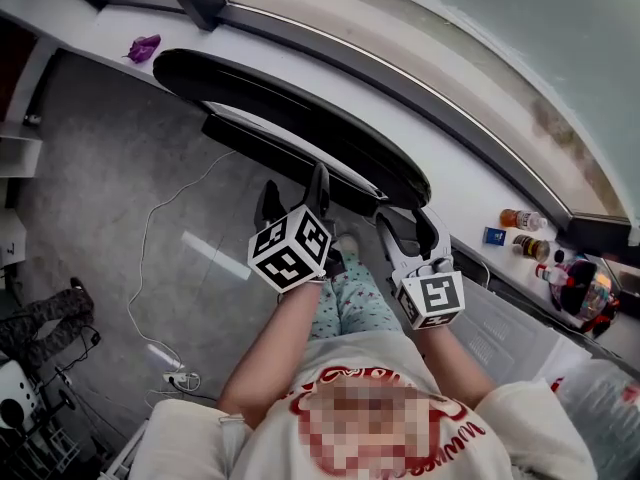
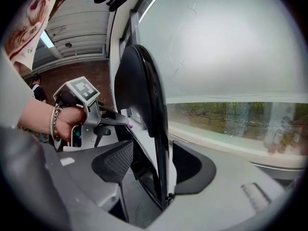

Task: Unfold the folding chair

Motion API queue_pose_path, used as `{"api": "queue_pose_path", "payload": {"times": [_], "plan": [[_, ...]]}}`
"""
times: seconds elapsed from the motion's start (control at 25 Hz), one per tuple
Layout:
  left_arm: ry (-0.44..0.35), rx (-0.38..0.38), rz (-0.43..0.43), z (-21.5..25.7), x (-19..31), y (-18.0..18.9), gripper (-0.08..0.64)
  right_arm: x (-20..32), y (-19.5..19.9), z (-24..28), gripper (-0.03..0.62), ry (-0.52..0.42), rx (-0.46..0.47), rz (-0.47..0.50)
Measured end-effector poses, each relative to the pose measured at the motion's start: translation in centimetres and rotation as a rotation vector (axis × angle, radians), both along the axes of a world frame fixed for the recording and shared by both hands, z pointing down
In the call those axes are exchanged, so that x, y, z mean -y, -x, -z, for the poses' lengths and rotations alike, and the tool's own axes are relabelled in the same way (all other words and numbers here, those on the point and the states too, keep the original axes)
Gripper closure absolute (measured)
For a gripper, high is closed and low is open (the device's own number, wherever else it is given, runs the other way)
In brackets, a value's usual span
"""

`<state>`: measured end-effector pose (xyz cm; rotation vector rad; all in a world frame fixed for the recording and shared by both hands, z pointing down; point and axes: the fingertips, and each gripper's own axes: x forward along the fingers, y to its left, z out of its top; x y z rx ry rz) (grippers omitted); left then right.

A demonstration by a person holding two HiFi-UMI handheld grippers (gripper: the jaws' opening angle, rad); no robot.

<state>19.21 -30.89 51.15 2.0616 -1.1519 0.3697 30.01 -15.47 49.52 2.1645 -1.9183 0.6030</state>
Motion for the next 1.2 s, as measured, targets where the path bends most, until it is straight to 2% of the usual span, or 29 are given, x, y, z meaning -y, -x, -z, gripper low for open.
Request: {"api": "queue_pose_path", "payload": {"times": [0.2, 0.36, 0.52, 0.68, 0.76, 0.92, 1.08, 1.2], "plan": [[0.034, -0.005, 0.068, -1.1, 1.1, -0.3, 0.161, 0.7, -0.7, -1.6, 0.342, 0.011, 0.024, -0.004], [0.061, -0.004, 0.083, -2.1, 1.4, -1.4, 0.161, 1.1, -1.2, -3.1, 0.351, 0.016, 0.029, -0.009], [0.080, 0.004, 0.079, -3.0, 1.7, -2.3, 0.161, 1.4, -0.8, -4.0, 0.385, 0.015, 0.021, 0.028], [0.109, 0.026, 0.073, -3.9, 2.0, -3.0, 0.161, 1.5, -1.2, -4.0, 0.383, 0.006, 0.036, 0.020], [0.118, 0.028, 0.051, -4.2, 2.1, -3.5, 0.163, 1.4, -1.8, -4.2, 0.459, 0.017, 0.035, 0.006], [0.137, -0.010, 0.025, -4.4, 2.2, -4.1, 0.169, 1.5, -2.2, -4.4, 0.456, 0.027, 0.020, 0.031], [0.122, -0.024, 0.004, -4.2, 1.9, -4.1, 0.228, 1.5, -2.2, -4.5, 0.457, 0.027, 0.020, 0.049], [0.144, -0.040, 0.006, -4.3, 1.6, -3.8, 0.257, 1.5, -2.1, -4.5, 0.459, 0.033, 0.025, 0.056]]}}
